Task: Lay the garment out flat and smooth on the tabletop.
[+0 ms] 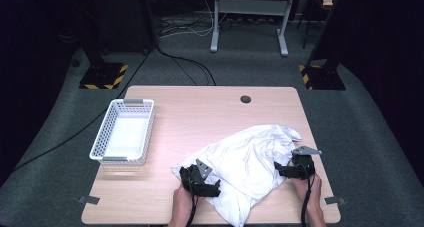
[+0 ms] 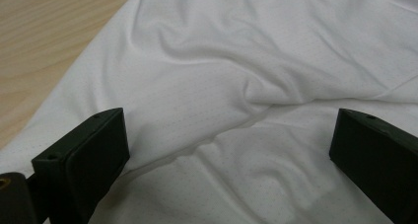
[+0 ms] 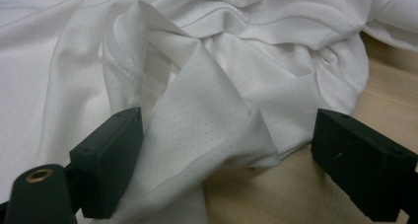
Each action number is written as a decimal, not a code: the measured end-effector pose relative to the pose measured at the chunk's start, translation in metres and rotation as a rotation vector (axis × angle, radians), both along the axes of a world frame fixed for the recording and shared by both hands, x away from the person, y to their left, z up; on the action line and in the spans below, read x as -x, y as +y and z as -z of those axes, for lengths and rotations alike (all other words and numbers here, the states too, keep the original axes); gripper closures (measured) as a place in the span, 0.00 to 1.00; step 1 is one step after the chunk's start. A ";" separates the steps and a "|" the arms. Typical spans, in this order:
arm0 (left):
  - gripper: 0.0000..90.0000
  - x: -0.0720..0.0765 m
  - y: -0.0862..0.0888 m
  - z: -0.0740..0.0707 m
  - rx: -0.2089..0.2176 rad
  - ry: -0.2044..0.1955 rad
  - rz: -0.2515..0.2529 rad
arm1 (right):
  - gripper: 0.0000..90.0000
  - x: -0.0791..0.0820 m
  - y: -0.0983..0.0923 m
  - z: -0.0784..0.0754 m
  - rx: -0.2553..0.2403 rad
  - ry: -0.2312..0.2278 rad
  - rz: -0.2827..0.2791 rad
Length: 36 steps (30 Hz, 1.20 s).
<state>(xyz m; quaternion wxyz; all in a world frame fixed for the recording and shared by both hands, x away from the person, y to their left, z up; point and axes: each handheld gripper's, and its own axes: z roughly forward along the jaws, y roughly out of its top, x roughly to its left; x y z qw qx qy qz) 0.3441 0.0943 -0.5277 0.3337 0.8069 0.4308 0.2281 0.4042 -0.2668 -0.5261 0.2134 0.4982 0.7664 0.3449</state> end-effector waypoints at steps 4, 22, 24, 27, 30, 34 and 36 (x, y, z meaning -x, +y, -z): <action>0.00 0.000 0.012 -0.002 0.052 0.002 0.036 | 0.13 0.006 -0.004 -0.002 -0.037 -0.051 -0.001; 0.01 0.004 0.016 0.000 -0.019 -0.023 -0.019 | 0.11 0.016 -0.003 0.000 0.001 0.003 -0.019; 0.01 0.007 0.015 0.000 -0.022 -0.025 -0.013 | 0.11 0.012 -0.003 0.000 0.002 0.002 -0.016; 0.01 0.006 0.019 -0.001 -0.005 -0.006 0.002 | 0.11 0.010 -0.004 0.000 0.000 0.003 -0.014; 0.01 0.007 0.022 -0.009 0.014 -0.003 0.019 | 0.12 0.009 -0.005 0.000 -0.009 0.004 -0.017; 0.01 0.009 0.015 -0.025 0.048 -0.013 0.073 | 0.13 0.008 -0.008 0.000 -0.031 0.005 -0.012; 0.02 0.008 0.006 -0.027 0.032 -0.002 0.105 | 0.14 0.009 -0.008 0.000 -0.035 0.004 -0.007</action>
